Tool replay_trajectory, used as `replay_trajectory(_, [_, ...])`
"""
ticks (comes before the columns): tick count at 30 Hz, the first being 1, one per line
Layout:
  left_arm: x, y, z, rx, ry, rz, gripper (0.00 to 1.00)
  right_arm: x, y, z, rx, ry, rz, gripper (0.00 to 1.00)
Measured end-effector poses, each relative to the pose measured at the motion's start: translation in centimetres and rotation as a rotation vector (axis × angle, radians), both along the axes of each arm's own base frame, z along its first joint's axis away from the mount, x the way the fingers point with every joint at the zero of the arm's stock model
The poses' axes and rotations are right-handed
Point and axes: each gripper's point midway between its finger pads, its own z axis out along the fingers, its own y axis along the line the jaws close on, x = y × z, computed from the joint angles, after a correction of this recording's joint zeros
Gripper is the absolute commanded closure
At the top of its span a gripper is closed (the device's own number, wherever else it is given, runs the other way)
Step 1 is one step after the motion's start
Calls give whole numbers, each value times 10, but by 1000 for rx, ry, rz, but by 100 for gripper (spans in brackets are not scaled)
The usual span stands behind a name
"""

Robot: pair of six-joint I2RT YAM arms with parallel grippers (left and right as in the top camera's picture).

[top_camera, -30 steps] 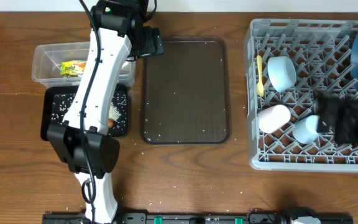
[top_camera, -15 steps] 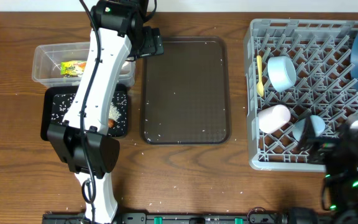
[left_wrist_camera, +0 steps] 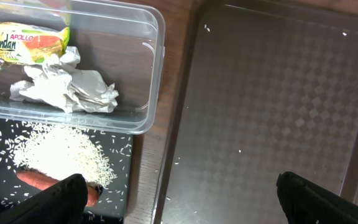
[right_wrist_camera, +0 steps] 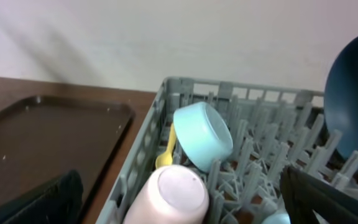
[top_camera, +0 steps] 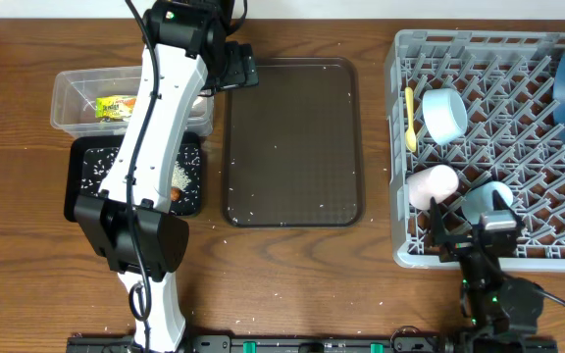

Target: Sort waste into correct bins and load items into the dishwasher rack

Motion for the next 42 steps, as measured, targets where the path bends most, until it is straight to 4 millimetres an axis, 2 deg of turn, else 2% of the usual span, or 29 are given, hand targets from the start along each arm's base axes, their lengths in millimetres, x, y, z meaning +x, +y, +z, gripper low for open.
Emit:
replay_trajectory(5, [0, 0, 0, 0, 0, 0, 0, 1, 1, -16, 0, -1, 6, 1])
replay_trajectory(9, [0, 0, 0, 0, 0, 0, 0, 0, 1, -12, -1, -19, 6, 1])
replay_trajectory(15, [0, 0, 0, 0, 0, 0, 0, 0, 1, -23, 2, 26, 5, 1])
replay_trajectory(38, [0, 0, 0, 0, 0, 0, 0, 0, 1, -23, 2, 26, 5, 1])
replay_trajectory(42, [-9, 2, -3, 10, 39, 0, 0, 0, 1, -23, 2, 26, 5, 1])
